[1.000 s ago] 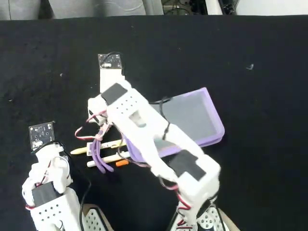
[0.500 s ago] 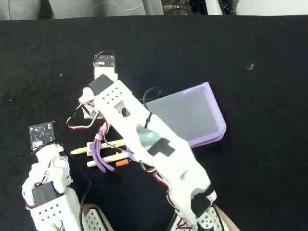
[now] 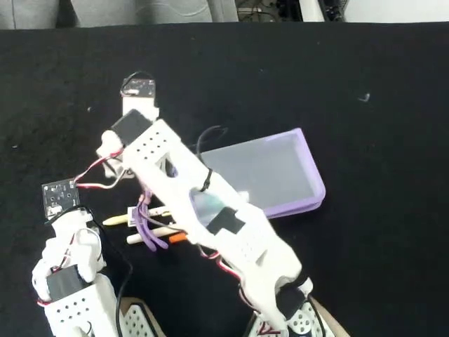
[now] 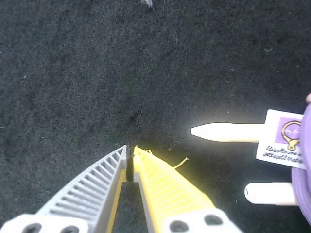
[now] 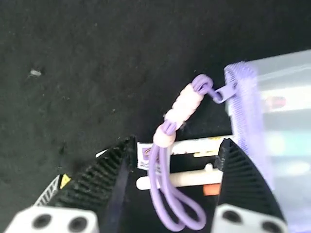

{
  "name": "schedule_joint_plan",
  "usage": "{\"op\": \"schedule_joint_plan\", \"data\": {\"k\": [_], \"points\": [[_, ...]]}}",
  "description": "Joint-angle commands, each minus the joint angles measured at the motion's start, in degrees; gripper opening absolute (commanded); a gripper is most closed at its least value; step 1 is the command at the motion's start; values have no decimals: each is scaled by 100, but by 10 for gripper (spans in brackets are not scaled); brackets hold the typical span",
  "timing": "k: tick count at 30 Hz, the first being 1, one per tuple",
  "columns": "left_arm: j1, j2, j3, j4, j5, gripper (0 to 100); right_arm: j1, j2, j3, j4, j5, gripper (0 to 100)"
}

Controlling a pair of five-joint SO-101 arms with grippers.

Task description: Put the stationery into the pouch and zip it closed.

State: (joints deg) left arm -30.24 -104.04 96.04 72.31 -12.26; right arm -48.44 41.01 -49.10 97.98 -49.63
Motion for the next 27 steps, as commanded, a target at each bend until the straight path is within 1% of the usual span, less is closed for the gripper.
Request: {"op": "schedule_joint_plan", "data": {"k": [1, 7, 19, 22, 24, 27], "points": [[-84, -9, 136, 44, 9, 30, -105, 84, -303, 44, -325, 265], [-66, -9, 136, 44, 9, 30, 105, 804, -338, -176, -756, 263], [-66, -9, 136, 44, 9, 30, 114, 1402, -708, -290, -782, 261], [-57, -9, 136, 44, 9, 30, 132, 1587, -989, -290, -782, 260], [-57, -9, 136, 44, 9, 30, 132, 1736, -1209, -273, -782, 230], [-57, -9, 136, 44, 9, 30, 141, 1991, -1481, -246, -756, 158]]}}
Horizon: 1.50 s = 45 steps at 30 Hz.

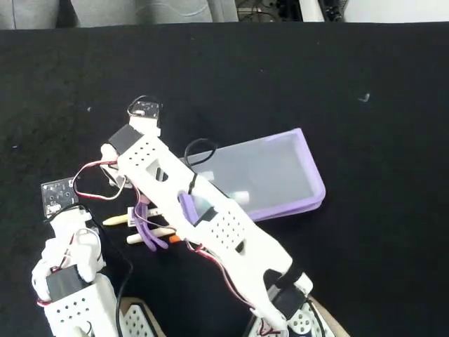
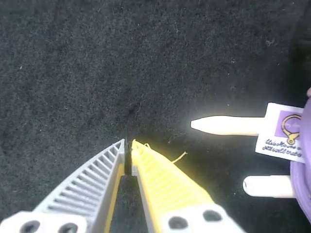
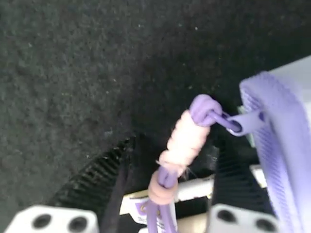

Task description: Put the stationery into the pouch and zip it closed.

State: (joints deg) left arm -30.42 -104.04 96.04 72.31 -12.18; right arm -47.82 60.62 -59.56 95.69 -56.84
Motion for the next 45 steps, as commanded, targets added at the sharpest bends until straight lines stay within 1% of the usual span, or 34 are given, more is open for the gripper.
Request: {"op": "schedule_joint_plan", "data": {"k": [1, 8, 12, 18, 21, 28, 31, 35, 38, 42, 45], "points": [[-40, -9, 136, 44, 0, 30, 114, 119, -505, -35, -18, 141], [-40, -9, 136, 44, 0, 30, 264, 549, -1191, 220, 35, 63], [-40, -9, 136, 44, 0, 30, 281, 567, -1763, 466, 659, 9], [-40, -9, 136, 44, 0, 30, 290, 549, -2009, 527, 1310, 11], [-40, -9, 136, 44, 0, 30, 290, 532, -2062, 527, 1890, 11], [-40, -9, 136, 44, 0, 30, 308, -101, -2281, 554, 3807, 11], [-40, -9, 136, 44, 0, 30, 404, -629, -2009, 554, 4466, 11], [-40, -9, 136, 44, 0, 30, 677, -1499, -1437, 554, 4993, 11], [-40, -9, 136, 44, 0, 30, 853, -2264, -919, 554, 5565, 11], [-40, -9, 136, 44, 0, 30, 914, -3442, 127, 554, 6426, 11], [-40, -9, 136, 44, 0, 30, 853, -4321, 1147, 545, 6866, 11]]}}
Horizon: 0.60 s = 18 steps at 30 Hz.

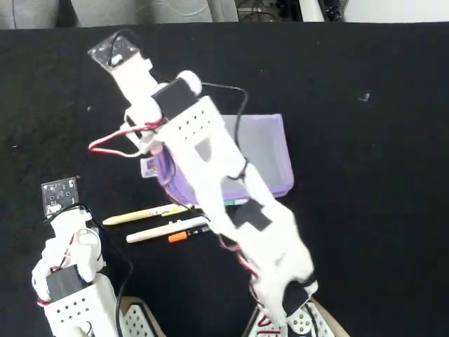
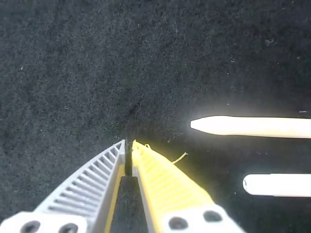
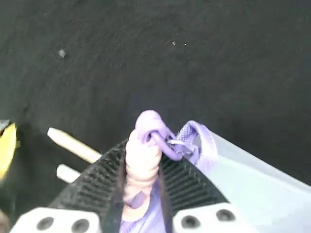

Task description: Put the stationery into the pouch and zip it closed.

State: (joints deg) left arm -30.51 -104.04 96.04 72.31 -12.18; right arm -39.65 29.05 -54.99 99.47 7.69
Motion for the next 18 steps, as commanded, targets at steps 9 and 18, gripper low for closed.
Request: {"op": "schedule_joint_plan", "data": {"k": [9, 18], "points": [[-31, -9, 136, 44, 0, 30, -448, -3169, 3530, 141, 1389, 11], [-31, -9, 136, 44, 0, 30, -492, -4901, 5754, 97, 2488, 11]]}}
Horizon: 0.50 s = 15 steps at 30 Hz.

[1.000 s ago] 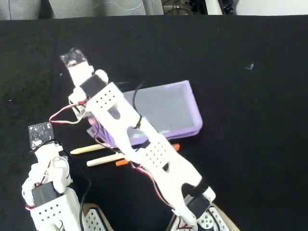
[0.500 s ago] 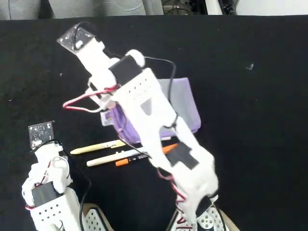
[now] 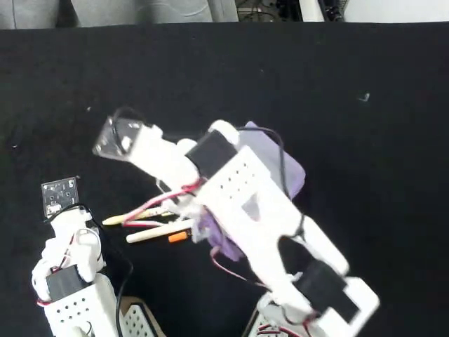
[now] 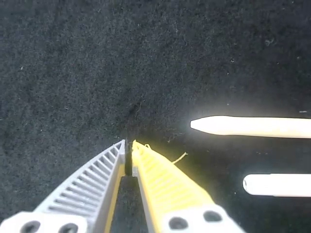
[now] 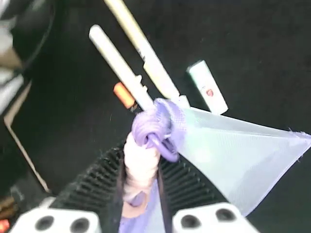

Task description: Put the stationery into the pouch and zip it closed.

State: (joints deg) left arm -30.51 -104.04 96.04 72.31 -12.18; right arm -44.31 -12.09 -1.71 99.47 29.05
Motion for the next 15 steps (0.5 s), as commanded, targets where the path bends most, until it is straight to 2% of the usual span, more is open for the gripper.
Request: {"op": "schedule_joint_plan", "data": {"k": [1, 6, 15], "points": [[-31, -9, 136, 44, 0, 30, -26, -1051, 637, 35, 431, 11], [-31, -9, 136, 44, 0, 30, -26, -2554, 1754, -510, 501, 11], [-31, -9, 136, 44, 0, 30, -26, -4549, 3987, -2233, 659, 11]]}}
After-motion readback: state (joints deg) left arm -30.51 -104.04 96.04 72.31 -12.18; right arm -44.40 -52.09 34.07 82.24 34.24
